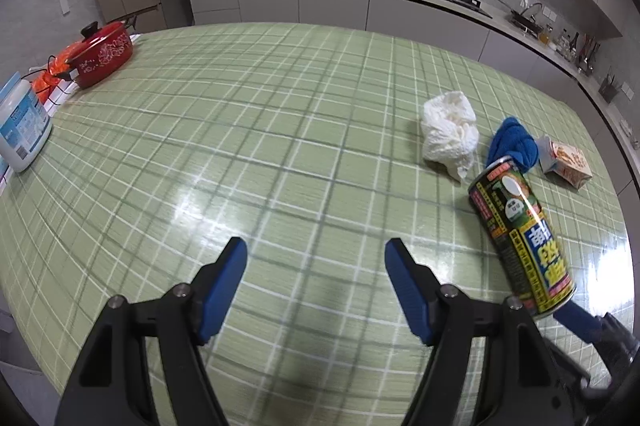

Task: Collect trash
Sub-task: 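Push the spray can with the right tool fingers to reposition it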

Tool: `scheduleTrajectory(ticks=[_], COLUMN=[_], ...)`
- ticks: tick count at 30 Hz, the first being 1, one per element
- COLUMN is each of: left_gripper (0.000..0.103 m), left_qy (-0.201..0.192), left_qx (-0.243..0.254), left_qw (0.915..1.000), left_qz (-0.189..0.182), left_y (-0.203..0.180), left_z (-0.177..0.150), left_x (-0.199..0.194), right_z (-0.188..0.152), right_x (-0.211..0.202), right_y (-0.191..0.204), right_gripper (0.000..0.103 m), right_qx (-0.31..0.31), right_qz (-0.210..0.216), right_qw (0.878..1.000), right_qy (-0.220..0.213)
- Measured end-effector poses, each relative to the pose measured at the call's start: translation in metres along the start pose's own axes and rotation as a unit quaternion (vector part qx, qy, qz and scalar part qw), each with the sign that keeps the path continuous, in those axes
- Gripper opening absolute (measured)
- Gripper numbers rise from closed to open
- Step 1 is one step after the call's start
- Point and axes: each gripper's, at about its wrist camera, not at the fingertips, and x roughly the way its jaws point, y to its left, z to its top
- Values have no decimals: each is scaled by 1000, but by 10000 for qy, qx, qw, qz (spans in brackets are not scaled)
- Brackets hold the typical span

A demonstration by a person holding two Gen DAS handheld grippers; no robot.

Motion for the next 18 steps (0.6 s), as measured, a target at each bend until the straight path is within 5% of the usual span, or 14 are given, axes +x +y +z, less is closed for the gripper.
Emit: scheduleTrajectory(ticks=[9, 15, 18], left_gripper=[73, 73, 73], left_qy=[-51, -66, -72], left_qx=[69, 147, 57], left_qw=[9997, 9996, 9998], left_qz=[-214, -246, -187], left_y=[-11, -25, -26], left_z=[2, 0, 0], left_x=[-4, -9, -9], right_z=[-1, 9, 18], right_x=[-25, -16, -27], right_y=[-32, -46, -65], right_gripper=[67, 67, 67], right_qx=[328, 463, 475], right_qz=[-544, -235, -505], right_qw=[9977, 9985, 9968], right_qy=[-240, -184, -402])
